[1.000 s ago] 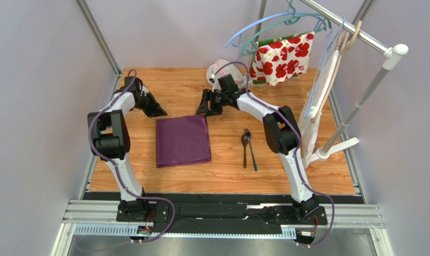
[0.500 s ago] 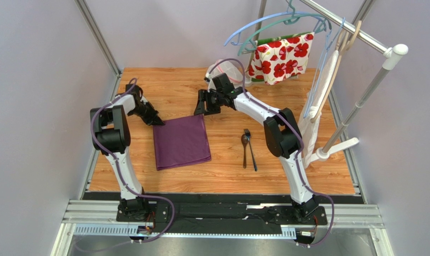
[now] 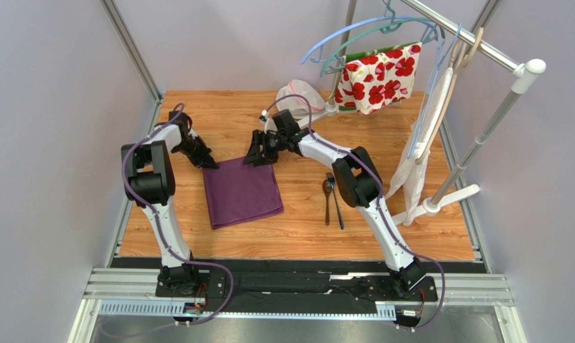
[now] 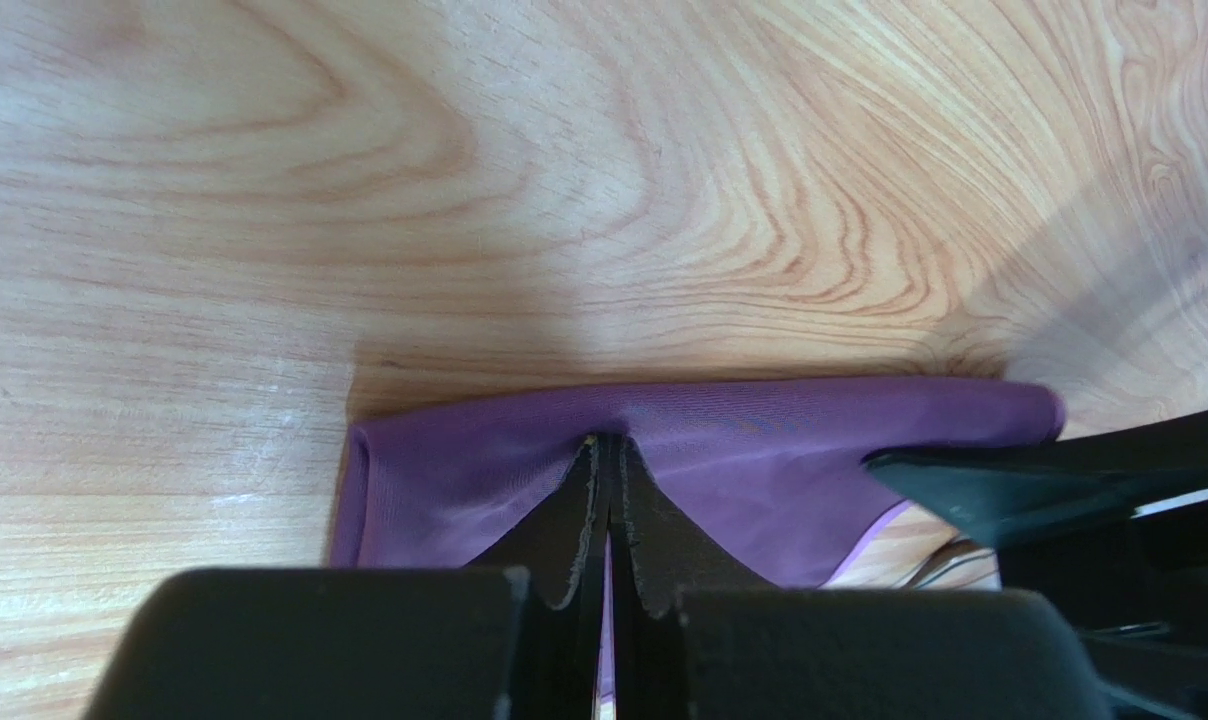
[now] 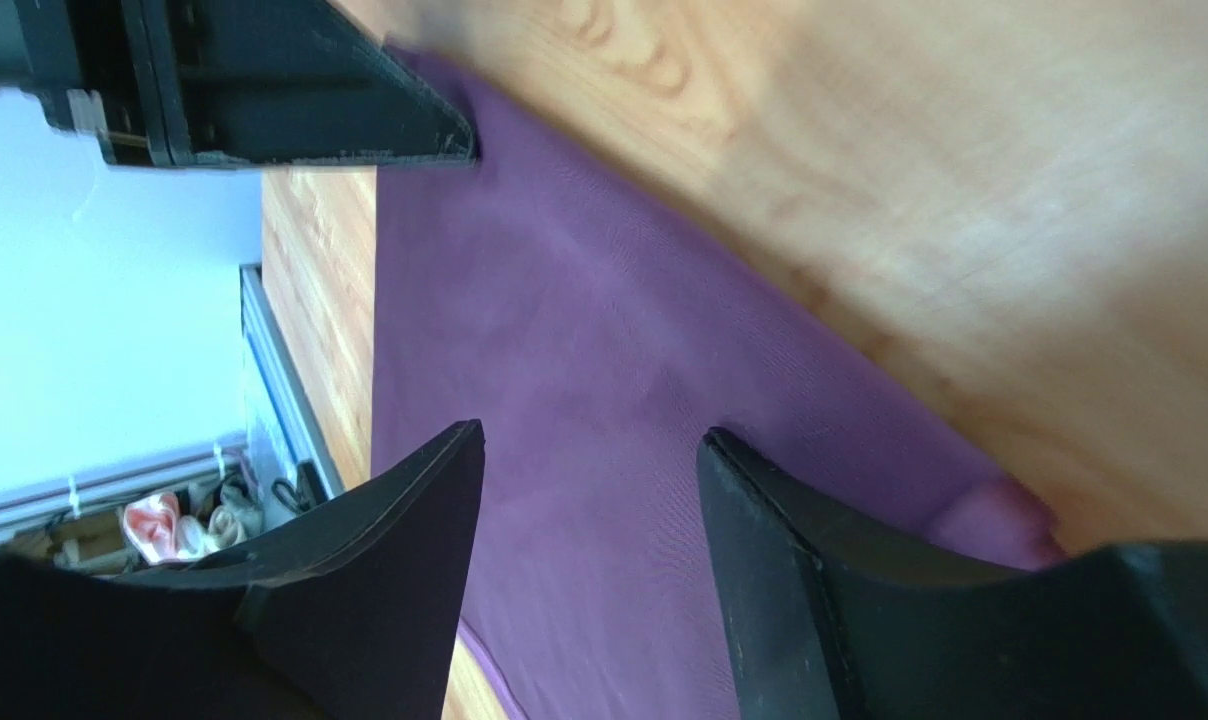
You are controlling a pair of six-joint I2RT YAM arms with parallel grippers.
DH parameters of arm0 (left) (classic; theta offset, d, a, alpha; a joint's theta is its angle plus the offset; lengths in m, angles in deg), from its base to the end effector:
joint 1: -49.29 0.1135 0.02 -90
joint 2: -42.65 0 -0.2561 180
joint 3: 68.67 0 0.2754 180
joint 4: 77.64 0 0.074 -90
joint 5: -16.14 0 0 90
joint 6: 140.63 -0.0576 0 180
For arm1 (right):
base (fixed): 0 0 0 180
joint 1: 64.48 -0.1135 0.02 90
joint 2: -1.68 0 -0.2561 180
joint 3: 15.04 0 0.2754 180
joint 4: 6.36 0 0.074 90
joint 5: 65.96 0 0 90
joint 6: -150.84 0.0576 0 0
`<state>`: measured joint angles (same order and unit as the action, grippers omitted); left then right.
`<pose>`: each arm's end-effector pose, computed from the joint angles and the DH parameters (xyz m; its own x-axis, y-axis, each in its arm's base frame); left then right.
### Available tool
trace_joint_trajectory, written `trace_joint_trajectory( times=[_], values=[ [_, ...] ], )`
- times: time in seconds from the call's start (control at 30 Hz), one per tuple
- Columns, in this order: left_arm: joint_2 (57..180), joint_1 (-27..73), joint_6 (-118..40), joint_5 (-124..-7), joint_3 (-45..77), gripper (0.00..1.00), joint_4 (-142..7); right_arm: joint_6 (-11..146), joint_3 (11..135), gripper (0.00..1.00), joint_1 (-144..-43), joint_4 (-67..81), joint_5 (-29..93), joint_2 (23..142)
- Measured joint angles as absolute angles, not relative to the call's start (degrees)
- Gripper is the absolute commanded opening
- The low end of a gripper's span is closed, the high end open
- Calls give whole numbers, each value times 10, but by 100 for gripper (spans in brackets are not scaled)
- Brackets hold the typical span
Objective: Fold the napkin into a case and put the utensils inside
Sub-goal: Smooth out the square-folded napkin at the center of the board, then fold the top corner of the square-folded napkin at the center of the board.
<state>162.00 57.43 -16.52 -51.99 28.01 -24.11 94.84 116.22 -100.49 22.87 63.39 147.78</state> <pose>0.4288 0.0397 0.1068 -0.7716 -0.6361 0.0054 -0.5751 0.6939 -0.4333 0.4509 0.3729 0.1034 -0.9267 -0.1390 -0.3490 -0.3678 0.5252 0.7674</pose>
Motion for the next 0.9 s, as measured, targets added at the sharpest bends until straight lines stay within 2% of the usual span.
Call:
trace_joint_trajectory(
  times=[0.3, 0.47, 0.63, 0.9],
  values=[
    [1625, 571, -169, -522, 288, 1, -235, 981, 1165, 61, -945, 182, 673, 1497],
    [1623, 559, -187, -553, 299, 7, -228, 988, 1133, 61, -917, 167, 691, 1484],
    [1580, 520, -214, -614, 300, 19, -219, 962, 1033, 61, -913, 206, 645, 1399],
    [1402, 387, -236, -640, 258, 22, -262, 940, 897, 57, -915, 266, 570, 1220]
  ],
)
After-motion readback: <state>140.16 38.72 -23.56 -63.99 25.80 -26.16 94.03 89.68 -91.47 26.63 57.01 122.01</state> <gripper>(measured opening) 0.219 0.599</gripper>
